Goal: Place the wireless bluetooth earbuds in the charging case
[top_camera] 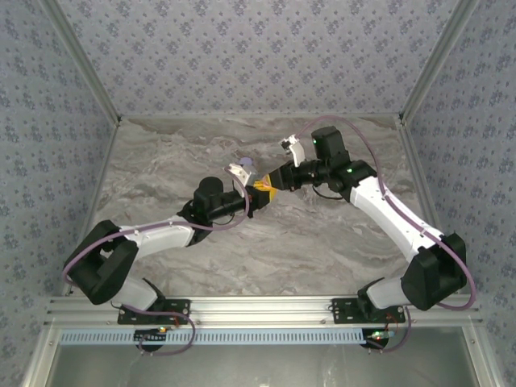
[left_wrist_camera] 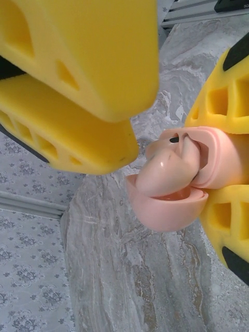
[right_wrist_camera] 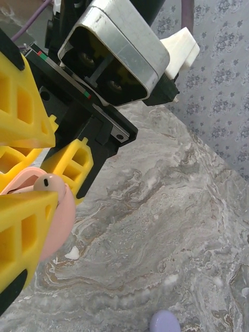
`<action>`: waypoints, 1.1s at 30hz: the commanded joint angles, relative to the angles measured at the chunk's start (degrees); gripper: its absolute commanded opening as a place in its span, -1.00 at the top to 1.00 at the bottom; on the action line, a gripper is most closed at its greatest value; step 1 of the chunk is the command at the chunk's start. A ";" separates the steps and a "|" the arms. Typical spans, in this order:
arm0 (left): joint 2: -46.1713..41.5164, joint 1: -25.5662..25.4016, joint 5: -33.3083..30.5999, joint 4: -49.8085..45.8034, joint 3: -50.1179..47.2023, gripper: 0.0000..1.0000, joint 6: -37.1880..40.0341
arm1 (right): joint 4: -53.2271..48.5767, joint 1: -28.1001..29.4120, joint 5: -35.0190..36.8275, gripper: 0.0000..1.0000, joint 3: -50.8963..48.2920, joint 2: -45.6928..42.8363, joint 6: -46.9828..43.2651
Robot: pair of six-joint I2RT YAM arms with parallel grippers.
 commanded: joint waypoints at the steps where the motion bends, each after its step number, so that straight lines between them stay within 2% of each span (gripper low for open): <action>1: -2.18 -0.25 0.96 -0.03 2.01 0.86 1.45 | -2.55 0.33 0.94 0.42 1.99 -0.18 -1.88; 20: -3.06 -0.88 0.13 -4.77 2.71 0.87 5.58 | -5.01 1.35 4.24 0.34 3.94 1.11 -2.69; 33: -3.43 -1.24 -0.70 -6.26 3.27 0.87 6.81 | -9.13 3.15 9.66 0.31 6.71 3.48 -4.01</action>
